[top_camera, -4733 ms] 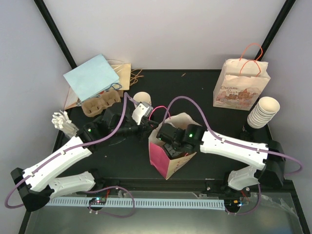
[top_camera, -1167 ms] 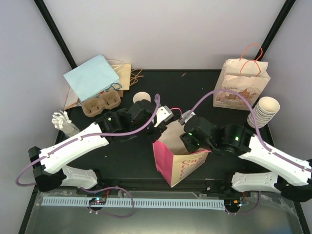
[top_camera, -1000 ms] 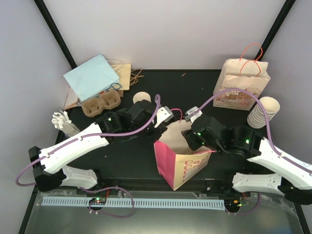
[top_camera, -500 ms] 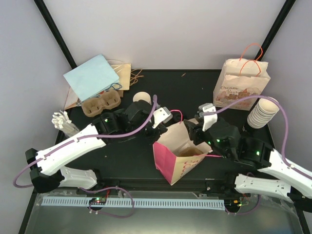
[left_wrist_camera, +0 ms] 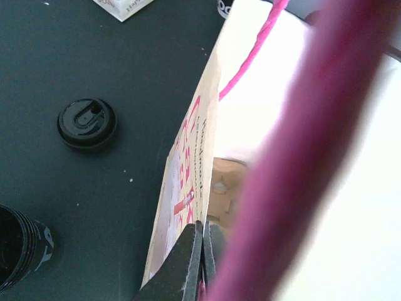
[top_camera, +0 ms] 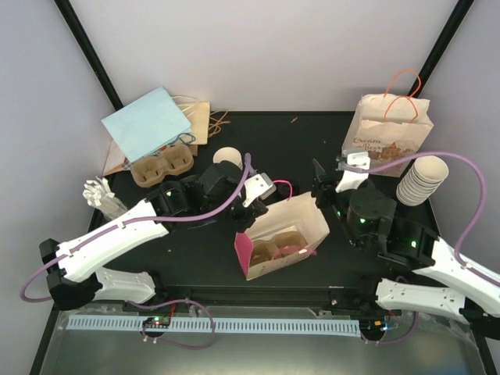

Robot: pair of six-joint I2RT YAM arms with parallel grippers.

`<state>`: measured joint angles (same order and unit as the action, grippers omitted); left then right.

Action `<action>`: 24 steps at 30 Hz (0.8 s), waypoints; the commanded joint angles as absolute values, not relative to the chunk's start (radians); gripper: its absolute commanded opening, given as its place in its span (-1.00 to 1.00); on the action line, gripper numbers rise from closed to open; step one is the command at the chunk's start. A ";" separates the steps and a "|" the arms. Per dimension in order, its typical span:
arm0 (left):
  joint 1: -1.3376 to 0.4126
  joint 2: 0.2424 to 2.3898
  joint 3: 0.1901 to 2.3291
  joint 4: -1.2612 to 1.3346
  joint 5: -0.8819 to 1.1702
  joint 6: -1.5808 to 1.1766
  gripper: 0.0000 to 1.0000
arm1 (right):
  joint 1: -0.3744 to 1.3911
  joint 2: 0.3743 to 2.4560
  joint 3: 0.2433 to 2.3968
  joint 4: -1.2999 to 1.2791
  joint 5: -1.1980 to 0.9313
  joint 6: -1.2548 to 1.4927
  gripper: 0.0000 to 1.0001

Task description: Pack the takeout coffee

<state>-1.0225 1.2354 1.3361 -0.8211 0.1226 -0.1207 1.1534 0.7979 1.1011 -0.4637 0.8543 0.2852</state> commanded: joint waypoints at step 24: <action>-1.028 1.079 1.295 -0.824 0.067 0.031 -0.97 | 1.069 0.990 1.438 -1.193 0.429 0.486 0.37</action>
